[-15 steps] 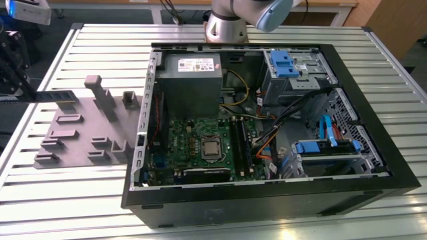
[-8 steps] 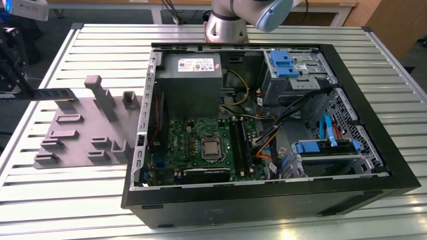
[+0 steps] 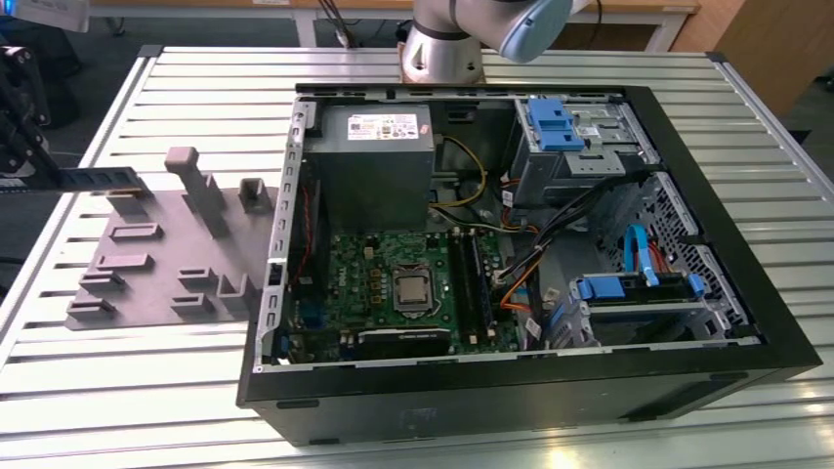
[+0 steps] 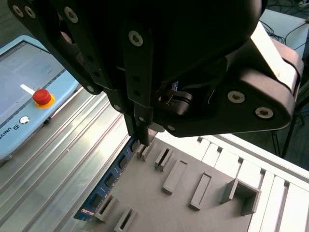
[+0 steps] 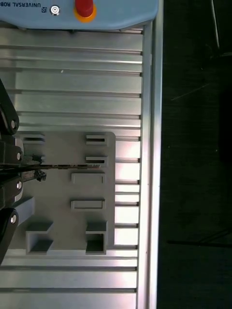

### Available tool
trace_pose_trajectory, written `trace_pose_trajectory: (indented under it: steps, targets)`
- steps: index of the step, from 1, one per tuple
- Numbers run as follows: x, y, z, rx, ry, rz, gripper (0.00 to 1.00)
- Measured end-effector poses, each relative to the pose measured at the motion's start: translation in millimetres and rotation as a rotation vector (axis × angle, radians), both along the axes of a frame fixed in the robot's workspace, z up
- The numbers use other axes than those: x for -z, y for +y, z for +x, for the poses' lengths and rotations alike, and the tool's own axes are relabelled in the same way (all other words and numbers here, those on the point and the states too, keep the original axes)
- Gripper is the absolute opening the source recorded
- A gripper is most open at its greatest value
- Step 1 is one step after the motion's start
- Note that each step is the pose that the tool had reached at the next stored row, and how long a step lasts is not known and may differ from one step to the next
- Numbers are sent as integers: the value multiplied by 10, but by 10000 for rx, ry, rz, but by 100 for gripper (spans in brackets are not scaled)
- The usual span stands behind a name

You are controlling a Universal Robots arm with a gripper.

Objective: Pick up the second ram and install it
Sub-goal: 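Pick up the second ram and move it above second insertion slot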

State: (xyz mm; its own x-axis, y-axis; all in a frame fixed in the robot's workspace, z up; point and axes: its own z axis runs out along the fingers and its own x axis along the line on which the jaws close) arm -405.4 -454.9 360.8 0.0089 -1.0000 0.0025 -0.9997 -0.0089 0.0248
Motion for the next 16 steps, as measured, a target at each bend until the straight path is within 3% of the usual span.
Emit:
trace_pose_trajectory:
  steps: [16]
  targets:
    - [-169, 0, 0, 0, 0, 0, 14]
